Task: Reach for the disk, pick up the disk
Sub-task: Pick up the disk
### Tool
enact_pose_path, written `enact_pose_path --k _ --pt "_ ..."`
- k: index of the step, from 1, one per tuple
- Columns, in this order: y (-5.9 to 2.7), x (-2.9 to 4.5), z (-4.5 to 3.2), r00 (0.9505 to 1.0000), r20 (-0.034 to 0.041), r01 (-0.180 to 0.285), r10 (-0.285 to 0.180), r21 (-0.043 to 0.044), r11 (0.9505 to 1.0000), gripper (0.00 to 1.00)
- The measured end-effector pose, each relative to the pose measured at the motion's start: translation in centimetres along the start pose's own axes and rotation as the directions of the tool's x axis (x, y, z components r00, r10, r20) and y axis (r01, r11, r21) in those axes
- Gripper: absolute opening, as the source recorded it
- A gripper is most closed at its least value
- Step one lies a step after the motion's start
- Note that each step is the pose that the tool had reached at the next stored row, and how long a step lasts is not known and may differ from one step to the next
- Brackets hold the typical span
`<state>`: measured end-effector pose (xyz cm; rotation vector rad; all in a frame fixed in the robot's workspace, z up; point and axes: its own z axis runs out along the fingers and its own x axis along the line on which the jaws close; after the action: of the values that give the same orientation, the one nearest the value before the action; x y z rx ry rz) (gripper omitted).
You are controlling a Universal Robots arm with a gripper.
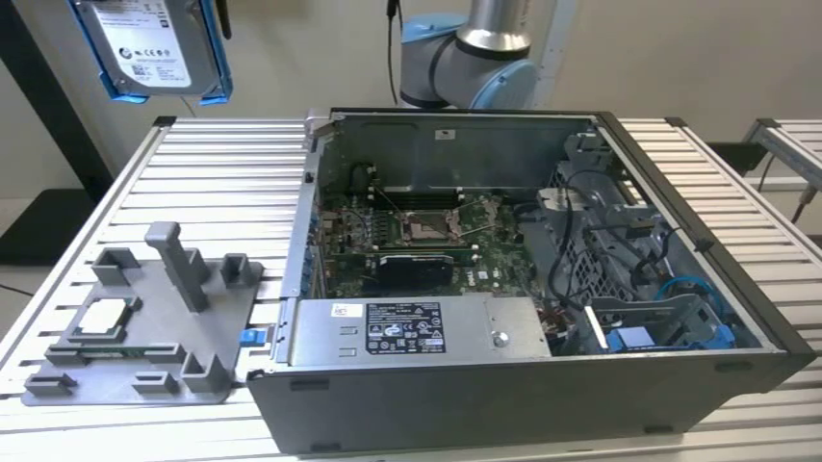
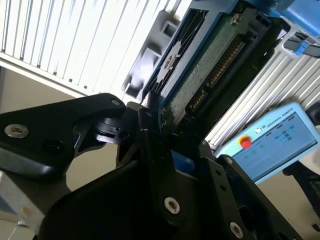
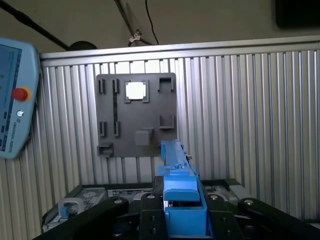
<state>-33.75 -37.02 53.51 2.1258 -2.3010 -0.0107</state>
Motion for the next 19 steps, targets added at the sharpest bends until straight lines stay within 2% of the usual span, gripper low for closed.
enact_pose_path --k 11,14,19 --pt "-1.93 -0.16 0.05 1.0000 0.0000 0.000 0.000 0.0000 1.0000 0.00" --pt "-2.69 -0.22 0.14 1.0000 0.0000 0.000 0.000 0.0001 1.0000 0.00" --pt "-4.58 -0.37 0.43 1.0000 -0.0001 0.000 0.000 0.0000 1.0000 0.00"
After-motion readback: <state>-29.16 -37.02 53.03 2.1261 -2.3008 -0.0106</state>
